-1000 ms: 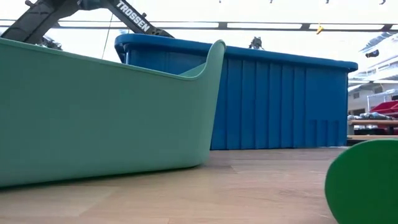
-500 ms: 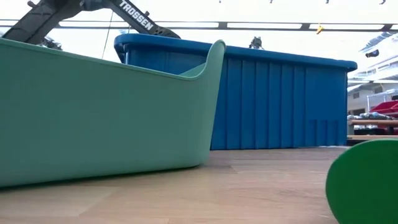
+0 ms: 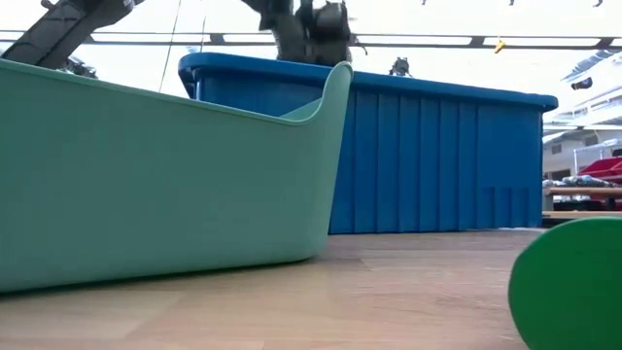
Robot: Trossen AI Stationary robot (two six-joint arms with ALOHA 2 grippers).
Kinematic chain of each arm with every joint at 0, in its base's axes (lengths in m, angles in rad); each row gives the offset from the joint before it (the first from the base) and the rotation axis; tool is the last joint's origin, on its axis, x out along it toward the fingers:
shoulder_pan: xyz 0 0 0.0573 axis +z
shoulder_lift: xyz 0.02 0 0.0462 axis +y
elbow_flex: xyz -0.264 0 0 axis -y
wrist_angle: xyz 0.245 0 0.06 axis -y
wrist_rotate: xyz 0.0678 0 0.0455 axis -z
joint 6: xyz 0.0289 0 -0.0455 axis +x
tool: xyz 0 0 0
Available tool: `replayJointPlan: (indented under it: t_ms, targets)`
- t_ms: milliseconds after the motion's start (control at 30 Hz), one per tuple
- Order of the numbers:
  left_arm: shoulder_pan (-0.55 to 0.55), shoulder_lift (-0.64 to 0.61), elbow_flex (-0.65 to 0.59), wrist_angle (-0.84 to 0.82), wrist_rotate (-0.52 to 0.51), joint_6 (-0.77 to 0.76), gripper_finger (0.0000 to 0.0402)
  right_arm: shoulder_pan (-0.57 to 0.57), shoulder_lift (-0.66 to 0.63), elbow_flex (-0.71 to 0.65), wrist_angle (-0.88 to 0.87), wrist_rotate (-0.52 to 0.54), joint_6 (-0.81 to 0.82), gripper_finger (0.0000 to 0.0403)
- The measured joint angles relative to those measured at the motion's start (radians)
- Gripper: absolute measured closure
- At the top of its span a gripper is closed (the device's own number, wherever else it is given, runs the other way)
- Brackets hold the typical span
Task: Sort Items/Unsort Items
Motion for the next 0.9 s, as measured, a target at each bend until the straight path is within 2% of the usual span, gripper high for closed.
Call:
replayJointPlan:
  t_ms: [200,233,367,500,733,800,900]
  targets:
    - [0.020,-0.002,0.287,-0.135,-0.047,-0.125,0.0349,0.000,-0.024,0.000,0.044,0.000,-0.030,0.0403]
    - [0.033,-0.013,0.295,-0.116,-0.067,-0.152,0.0349,0.000,-0.028,0.000,0.053,0.000,-0.036,0.0403]
    - [0.115,-0.091,0.239,-0.037,-0.114,-0.321,0.0349,-0.002,-0.039,0.000,0.079,0.000,-0.041,0.0403]
    - [0.202,-0.095,0.238,-0.013,-0.188,-0.423,0.0349,-0.002,-0.042,0.000,0.078,-0.001,-0.030,0.0403]
    - [0.325,-0.082,0.187,0.091,-0.186,-0.574,0.0346,0.003,-0.043,0.000,0.074,-0.001,0.026,0.0403]
    - [0.338,-0.080,0.161,0.106,-0.184,-0.610,0.0318,0.003,-0.043,0.000,0.070,-0.001,0.048,0.0403]
    - [0.352,-0.082,0.158,0.076,-0.177,-0.652,0.0251,0.003,-0.043,0.000,0.059,-0.001,0.055,0.0403]
